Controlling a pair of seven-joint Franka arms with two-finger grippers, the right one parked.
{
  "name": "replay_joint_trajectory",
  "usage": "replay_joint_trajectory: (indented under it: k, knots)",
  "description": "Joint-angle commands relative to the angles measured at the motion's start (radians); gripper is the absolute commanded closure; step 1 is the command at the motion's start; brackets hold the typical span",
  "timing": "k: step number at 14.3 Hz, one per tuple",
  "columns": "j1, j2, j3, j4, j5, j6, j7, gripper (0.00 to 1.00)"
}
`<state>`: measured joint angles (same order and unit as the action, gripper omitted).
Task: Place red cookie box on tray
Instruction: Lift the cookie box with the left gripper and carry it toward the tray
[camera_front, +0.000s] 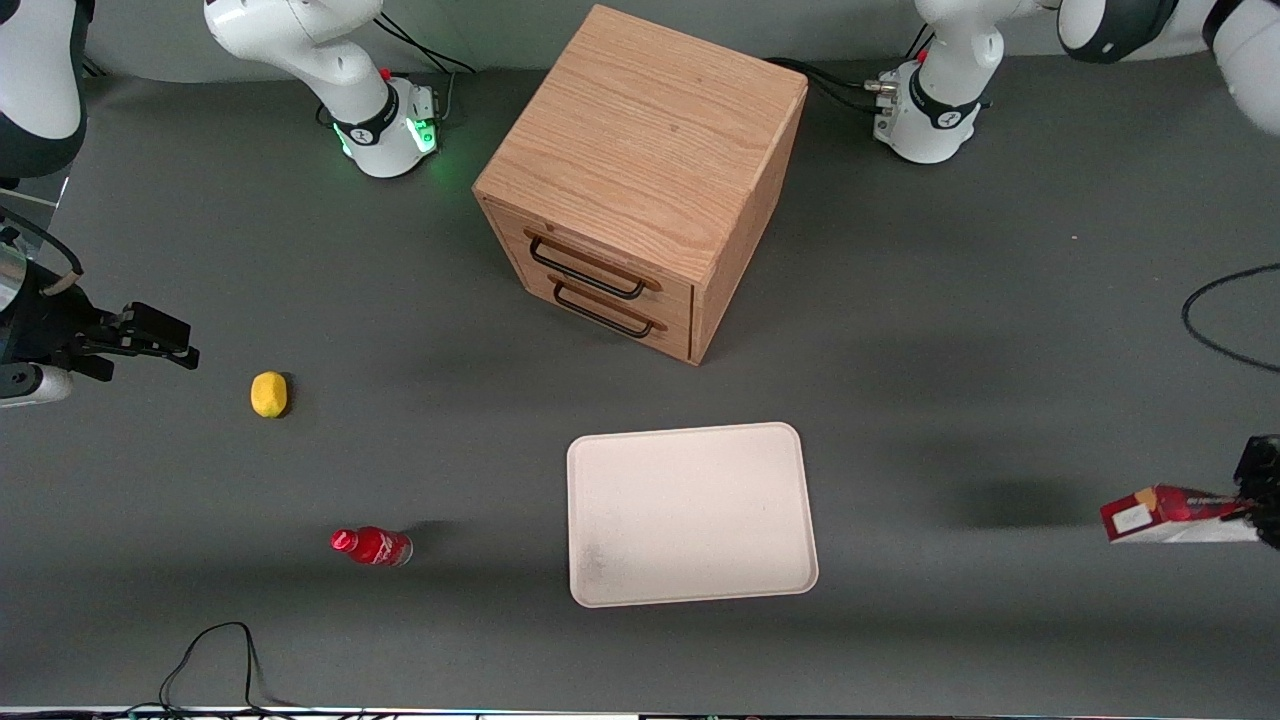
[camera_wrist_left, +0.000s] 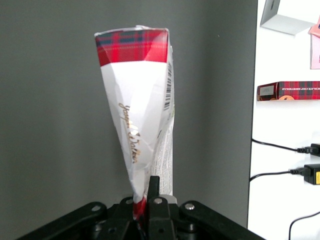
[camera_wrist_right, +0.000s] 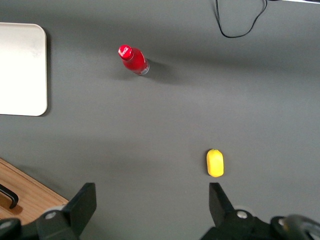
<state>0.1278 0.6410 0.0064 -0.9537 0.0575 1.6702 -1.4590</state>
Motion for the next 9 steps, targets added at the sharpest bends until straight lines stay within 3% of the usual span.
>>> replay_joint_trajectory:
  k: [1,4,9]
  knots:
    - [-0.005,-0.095,0.000,-0.037,0.019,-0.075,0.020,1.00]
    - [-0.023,-0.115,-0.002,-0.045,0.025,-0.079,0.044,1.00]
    - [-0.180,-0.202,-0.009,-0.189,0.024,-0.046,0.317,1.00]
